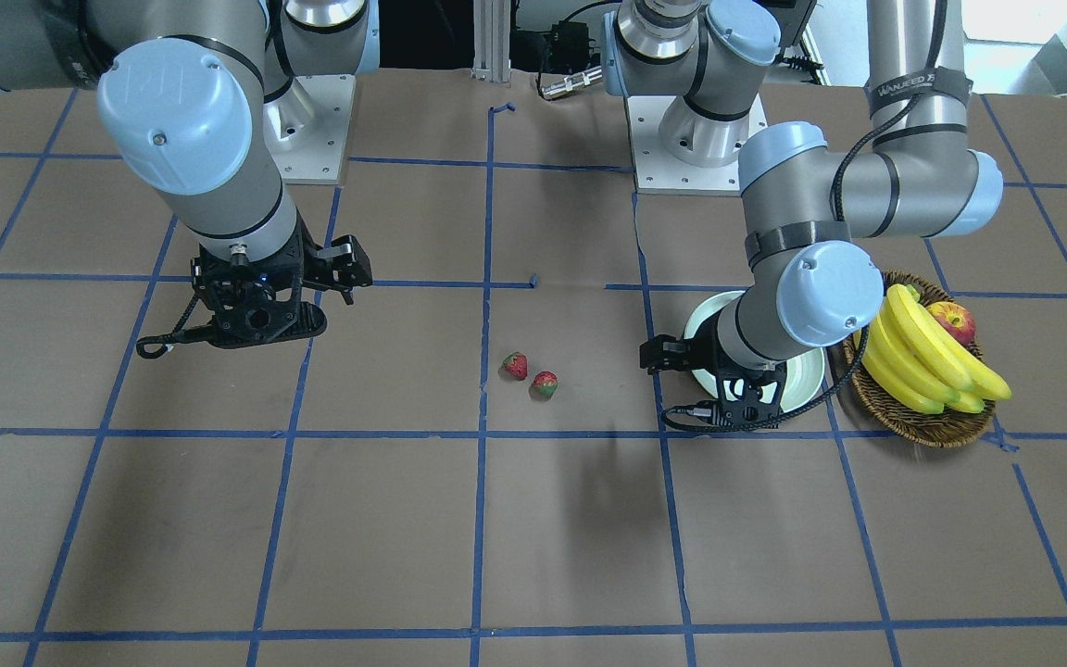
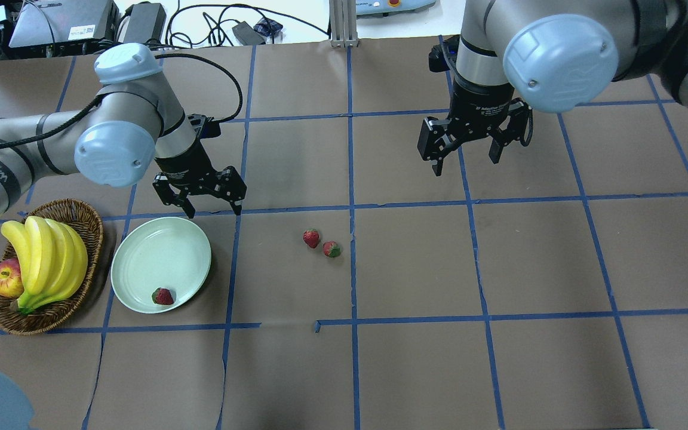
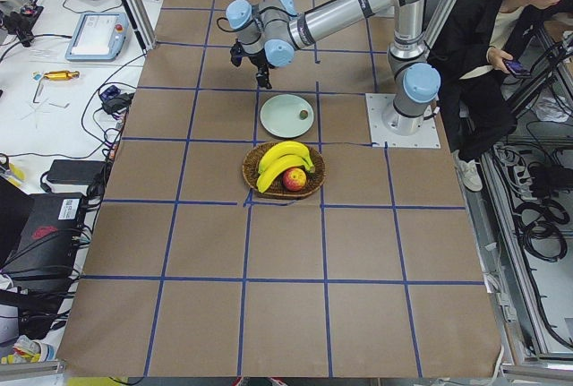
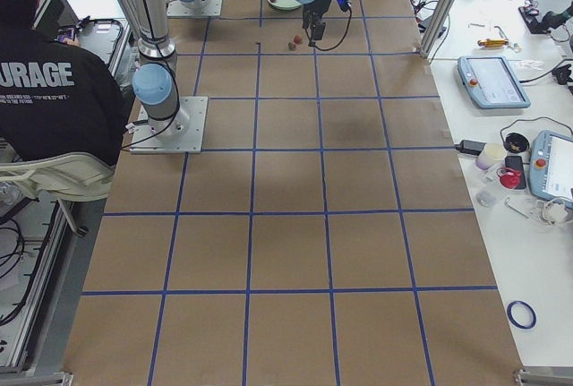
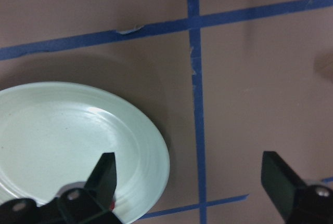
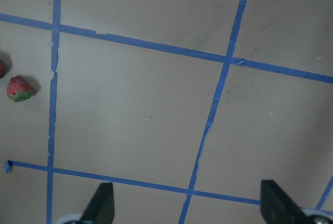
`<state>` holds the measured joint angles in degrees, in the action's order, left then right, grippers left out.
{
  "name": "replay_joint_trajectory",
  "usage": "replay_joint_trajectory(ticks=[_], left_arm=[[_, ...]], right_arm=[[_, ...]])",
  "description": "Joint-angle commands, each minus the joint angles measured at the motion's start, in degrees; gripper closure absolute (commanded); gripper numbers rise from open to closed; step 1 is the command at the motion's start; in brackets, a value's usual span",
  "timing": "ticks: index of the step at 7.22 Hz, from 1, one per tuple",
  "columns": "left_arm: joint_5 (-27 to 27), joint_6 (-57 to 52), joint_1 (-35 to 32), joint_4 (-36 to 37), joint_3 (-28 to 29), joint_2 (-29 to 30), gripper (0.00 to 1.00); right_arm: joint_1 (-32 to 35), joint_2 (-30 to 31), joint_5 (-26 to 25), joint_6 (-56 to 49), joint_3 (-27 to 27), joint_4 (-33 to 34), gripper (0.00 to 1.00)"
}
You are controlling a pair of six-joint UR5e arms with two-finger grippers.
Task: Collect all strawberries into plate
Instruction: 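Move the left gripper back over the remaining two strawberries and lower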
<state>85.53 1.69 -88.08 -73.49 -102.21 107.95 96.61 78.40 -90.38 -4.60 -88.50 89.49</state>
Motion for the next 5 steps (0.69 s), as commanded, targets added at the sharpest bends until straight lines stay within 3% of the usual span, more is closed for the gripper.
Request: replay_joint_trajectory(ticks=[1, 3, 5], left_arm=[[-0.36, 17.23, -3.31, 3.0, -0.1, 0.69, 0.0], [-7.88, 30.95, -6.12, 8.76, -0.27, 1.56, 0.0], [-8.19, 39.58, -9.63, 9.24, -0.36, 4.37, 0.0]], right_arm=[[0.07, 0.0, 0.03, 0.47, -0.35, -0.02, 0.0], [0.07, 0.0, 0.03, 0.56, -0.7, -0.11, 0.0], [0.07, 0.0, 0.03, 0.3, -0.71, -0.2, 0.0]])
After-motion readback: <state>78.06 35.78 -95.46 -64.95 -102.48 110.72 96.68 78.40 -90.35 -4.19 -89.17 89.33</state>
